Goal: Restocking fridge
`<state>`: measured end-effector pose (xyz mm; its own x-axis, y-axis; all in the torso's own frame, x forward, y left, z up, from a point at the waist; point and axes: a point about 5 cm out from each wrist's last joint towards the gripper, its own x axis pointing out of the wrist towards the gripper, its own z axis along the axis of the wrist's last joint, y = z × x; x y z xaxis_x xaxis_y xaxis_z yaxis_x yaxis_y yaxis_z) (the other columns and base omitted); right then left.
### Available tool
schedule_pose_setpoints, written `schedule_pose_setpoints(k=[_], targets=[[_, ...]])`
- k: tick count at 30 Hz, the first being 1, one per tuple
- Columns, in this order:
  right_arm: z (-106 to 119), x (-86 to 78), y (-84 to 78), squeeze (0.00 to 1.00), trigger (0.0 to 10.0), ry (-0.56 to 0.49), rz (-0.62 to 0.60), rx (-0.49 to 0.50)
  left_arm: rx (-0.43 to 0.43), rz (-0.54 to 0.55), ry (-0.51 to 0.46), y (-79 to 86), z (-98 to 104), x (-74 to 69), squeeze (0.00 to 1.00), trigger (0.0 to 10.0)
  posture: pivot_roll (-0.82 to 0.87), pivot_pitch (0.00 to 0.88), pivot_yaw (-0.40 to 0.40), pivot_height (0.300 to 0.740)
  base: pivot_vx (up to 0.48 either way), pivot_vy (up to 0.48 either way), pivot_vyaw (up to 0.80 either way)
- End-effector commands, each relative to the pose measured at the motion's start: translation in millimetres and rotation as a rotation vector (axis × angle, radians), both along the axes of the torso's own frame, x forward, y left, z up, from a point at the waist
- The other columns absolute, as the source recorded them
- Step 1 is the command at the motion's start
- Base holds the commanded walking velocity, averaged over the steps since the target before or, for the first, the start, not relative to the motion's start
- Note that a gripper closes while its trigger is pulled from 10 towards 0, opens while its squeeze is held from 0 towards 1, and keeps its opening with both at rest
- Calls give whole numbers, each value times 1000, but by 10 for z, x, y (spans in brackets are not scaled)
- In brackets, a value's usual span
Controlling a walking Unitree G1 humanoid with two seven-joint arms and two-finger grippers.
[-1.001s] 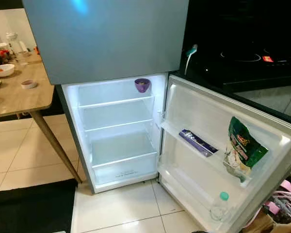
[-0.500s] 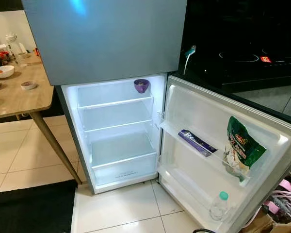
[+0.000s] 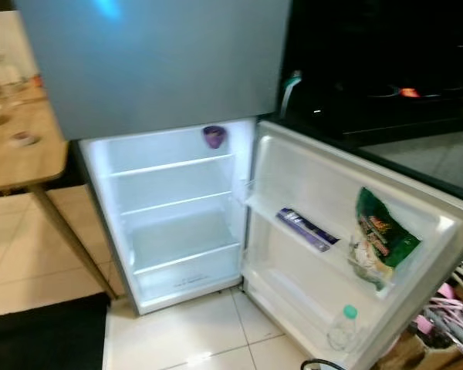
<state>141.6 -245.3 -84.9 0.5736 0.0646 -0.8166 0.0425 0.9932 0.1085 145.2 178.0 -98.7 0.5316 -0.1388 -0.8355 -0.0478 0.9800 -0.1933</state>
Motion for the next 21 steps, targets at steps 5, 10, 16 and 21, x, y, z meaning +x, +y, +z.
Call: schedule_pose_setpoints(k=[5,10,16,21], targets=[[45,128,36,0,10000,-47,3,10,5,-5,17,19,-16,-48,0,10000,-116,7,12,740,293,0,0],[52,142,32,0,10000,-53,-2,12,6,-8,17,16,-16,-46,0,10000,-116,7,12,740,292,0,0],[57,158,29,0,10000,-54,-21,17,15,-14,14,19,-14,-40,0,10000,-117,7,12,740,192,0,0],[64,180,37,0,10000,-59,-15,19,-6,-43,23,-13,-19,-51,0,10000,-117,7,12,740,0,-142,0]])
